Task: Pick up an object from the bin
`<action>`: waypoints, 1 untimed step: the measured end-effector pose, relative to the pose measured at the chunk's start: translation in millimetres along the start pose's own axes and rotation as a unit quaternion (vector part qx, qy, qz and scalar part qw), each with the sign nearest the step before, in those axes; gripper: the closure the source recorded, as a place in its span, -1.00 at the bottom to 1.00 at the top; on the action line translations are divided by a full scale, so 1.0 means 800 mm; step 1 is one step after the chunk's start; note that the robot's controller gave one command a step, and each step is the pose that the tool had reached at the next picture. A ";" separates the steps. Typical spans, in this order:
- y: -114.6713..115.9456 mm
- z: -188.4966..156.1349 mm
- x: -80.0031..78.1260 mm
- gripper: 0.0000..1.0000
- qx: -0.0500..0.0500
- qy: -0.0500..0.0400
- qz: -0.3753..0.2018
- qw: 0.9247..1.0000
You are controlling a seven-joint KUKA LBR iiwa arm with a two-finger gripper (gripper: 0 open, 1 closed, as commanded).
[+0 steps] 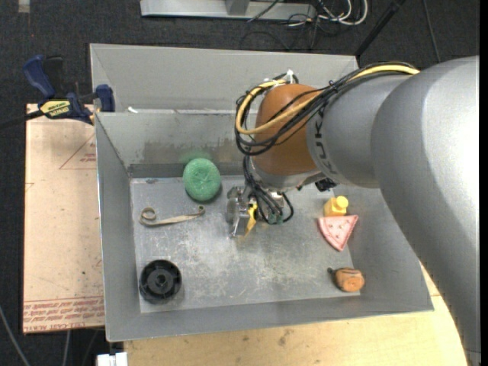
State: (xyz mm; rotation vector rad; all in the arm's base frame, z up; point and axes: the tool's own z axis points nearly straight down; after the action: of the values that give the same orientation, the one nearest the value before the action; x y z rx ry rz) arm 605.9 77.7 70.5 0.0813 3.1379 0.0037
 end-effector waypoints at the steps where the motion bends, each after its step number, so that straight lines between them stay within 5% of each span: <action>1: -0.001 0.000 0.000 -1.00 0.001 0.000 0.000 1.000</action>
Offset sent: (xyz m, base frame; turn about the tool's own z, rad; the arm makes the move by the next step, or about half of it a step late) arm 0.0000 0.0000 0.0000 0.0000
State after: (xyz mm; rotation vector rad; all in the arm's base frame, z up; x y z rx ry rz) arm 605.7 77.2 70.1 0.0818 3.1386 0.0017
